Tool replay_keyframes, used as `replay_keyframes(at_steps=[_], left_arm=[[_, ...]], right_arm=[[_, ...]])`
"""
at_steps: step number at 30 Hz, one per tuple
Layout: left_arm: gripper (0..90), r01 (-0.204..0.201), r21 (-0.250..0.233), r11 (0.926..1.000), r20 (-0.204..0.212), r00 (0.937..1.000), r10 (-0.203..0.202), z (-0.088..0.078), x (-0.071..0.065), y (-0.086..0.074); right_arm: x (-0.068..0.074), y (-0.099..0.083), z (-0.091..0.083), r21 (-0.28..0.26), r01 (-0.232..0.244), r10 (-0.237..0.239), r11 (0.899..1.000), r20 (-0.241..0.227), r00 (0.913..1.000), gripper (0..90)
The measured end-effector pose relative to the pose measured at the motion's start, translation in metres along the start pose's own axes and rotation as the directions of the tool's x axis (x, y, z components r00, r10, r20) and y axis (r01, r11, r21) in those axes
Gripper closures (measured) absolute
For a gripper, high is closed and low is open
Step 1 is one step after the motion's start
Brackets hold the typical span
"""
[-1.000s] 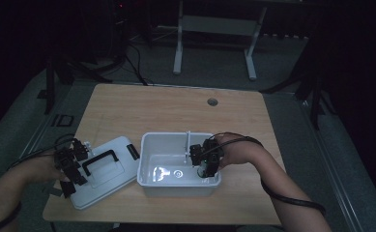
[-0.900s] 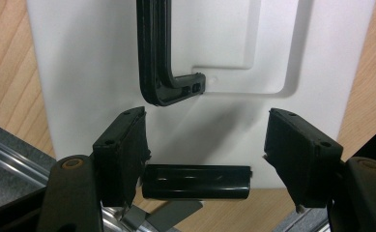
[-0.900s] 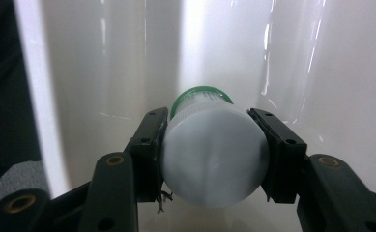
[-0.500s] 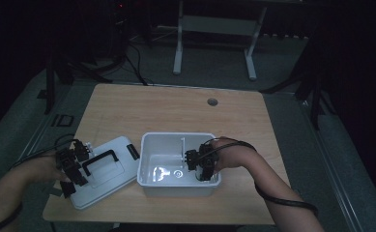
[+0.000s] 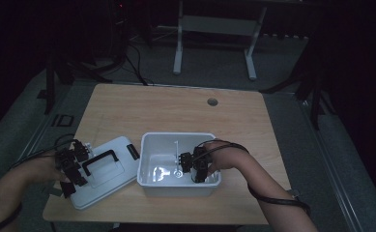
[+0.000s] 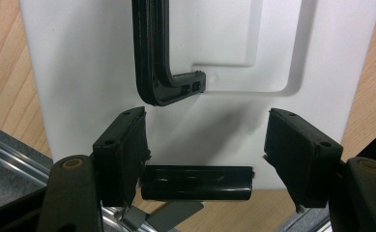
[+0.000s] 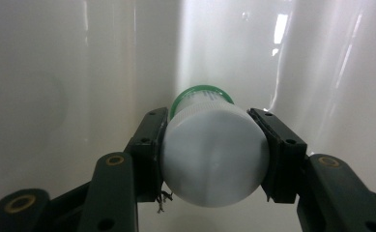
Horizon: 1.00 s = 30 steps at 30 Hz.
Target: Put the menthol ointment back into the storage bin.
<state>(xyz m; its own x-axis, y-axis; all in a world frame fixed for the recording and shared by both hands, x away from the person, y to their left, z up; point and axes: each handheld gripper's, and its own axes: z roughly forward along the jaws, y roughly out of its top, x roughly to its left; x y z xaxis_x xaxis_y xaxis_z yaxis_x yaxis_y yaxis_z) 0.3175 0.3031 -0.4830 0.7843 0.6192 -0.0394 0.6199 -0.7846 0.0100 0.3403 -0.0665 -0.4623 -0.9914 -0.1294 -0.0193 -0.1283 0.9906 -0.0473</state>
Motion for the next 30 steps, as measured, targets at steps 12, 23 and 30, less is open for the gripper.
replay_keyframes(at_steps=[12,23,30], left_arm=[[31.5,-0.001,0.004,1.0000,-0.001,1.0000,0.001,0.001,0.000,-0.001],[31.6,0.003,0.018,0.9998,-0.003,1.0000,-0.003,0.003,0.001,-0.004],[31.6,-0.001,0.016,0.9999,-0.001,1.0000,0.001,0.004,0.000,-0.002]], right_arm=[[0.000,0.010,0.018,0.044,0.016,-0.016,0.999,-0.021,0.9997,50.4],[-0.007,0.010,0.028,0.054,-0.018,0.019,0.998,-0.023,0.9996,50.3],[-0.010,0.012,0.030,0.054,-0.031,0.032,0.998,-0.021,0.9993,50.3]])
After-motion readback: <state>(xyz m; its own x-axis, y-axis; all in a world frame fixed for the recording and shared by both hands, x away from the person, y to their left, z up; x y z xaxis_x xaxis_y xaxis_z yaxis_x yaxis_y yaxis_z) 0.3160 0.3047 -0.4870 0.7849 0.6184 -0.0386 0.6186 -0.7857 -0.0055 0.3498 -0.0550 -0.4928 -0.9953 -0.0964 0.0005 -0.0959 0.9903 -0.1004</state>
